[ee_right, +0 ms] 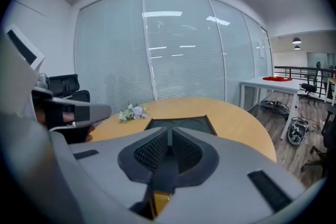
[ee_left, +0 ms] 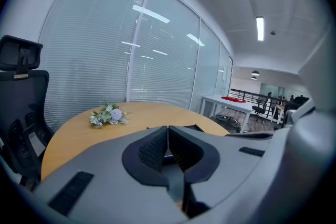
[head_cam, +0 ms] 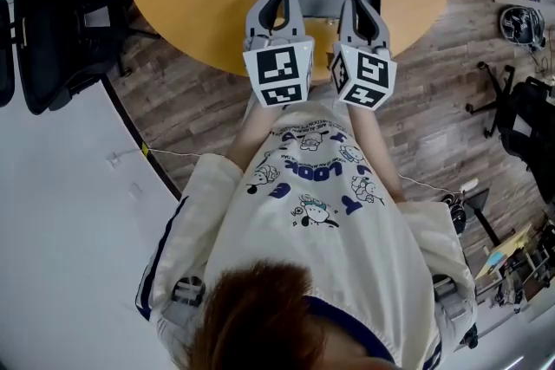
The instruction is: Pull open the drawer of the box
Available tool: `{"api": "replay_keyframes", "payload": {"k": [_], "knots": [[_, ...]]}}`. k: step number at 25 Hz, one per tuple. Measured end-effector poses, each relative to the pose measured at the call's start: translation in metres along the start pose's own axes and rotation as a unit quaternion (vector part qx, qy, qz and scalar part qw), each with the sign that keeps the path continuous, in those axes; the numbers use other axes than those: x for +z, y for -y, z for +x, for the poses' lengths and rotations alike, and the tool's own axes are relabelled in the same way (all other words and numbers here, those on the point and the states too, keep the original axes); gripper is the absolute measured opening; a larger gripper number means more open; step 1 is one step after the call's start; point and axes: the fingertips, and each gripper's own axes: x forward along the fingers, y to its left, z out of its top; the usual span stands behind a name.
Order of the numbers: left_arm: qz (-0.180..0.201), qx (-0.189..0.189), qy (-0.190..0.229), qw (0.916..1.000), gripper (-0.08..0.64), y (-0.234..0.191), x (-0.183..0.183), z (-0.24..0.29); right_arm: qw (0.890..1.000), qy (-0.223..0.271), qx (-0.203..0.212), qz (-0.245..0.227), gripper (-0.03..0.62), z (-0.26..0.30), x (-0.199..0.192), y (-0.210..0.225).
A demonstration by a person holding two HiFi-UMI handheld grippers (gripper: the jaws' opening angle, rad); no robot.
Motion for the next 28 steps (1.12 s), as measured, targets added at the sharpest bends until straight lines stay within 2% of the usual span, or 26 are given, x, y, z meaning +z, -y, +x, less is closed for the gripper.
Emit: {"api": "replay_keyframes", "payload": {"k": [5,15,28], "knots": [[0.011,0.004,0.026,0.9996,0.02,0.003,0.019,-0.008,0.999,0.045,0.007,-0.018,0.046,-0.006,0.032,-0.003],[0.024,0.008,0.071,0.9972,0.021,0.005,0.05,-0.02,0.994,0.109,0.025,-0.009,0.044,-0.019,0.078,-0.014],[0.033,0.007,0.095,0.9948,0.021,-0.002,0.067,-0.027,0.989,0.141,0.031,-0.019,0.041,-0.025,0.099,-0.027]]}}
